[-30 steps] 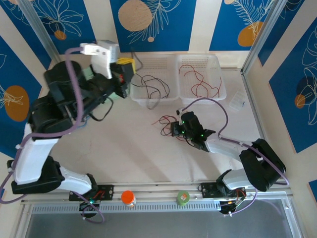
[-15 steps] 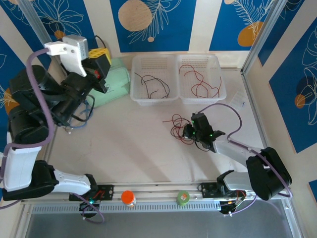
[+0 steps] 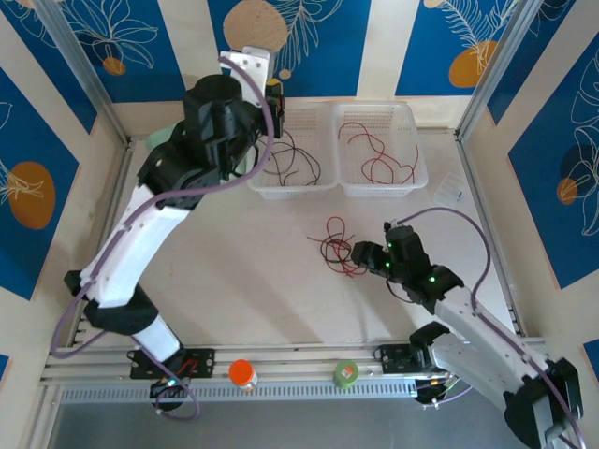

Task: Untangle the cables

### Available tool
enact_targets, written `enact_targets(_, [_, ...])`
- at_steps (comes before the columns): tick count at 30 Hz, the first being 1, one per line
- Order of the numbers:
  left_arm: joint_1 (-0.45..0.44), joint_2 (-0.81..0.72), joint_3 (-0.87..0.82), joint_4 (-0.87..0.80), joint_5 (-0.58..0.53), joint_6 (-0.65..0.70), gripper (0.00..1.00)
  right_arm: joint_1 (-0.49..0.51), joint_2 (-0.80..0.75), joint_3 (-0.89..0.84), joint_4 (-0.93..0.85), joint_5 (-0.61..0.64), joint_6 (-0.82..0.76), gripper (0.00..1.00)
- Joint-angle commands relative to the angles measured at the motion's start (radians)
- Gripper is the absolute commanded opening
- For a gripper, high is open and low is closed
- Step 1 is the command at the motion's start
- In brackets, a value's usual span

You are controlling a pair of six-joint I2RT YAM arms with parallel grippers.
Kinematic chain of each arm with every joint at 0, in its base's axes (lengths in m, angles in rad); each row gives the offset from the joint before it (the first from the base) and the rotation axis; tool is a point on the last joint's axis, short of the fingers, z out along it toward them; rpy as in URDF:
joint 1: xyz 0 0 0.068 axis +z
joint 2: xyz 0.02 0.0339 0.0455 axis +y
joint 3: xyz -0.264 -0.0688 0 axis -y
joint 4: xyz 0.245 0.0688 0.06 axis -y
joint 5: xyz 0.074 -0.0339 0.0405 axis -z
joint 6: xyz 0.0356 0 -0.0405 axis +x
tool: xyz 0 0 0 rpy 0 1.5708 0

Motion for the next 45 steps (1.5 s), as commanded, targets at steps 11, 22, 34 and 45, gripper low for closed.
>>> enact_targets(11, [0.241,0.327,-0.05,0.31,0.558,-0.276,0.0,0.008,-0.236,0.134,-0.377,-0.098,0.003,0.67])
enact_targets(22, [0.279,0.515,-0.191,0.458,0.626,-0.349,0.0,0.062,-0.251,0.104,-0.389,-0.08,0.051,0.68])
enact_targets(34, [0.29,0.537,-0.441,0.498,0.768,-0.401,0.36,0.037,-0.031,0.111,-0.274,-0.073,0.048,0.65])
enact_targets(45, [0.282,0.329,-0.372,0.172,0.657,-0.153,0.75,-0.016,0.257,0.251,-0.259,-0.085,-0.024,0.62])
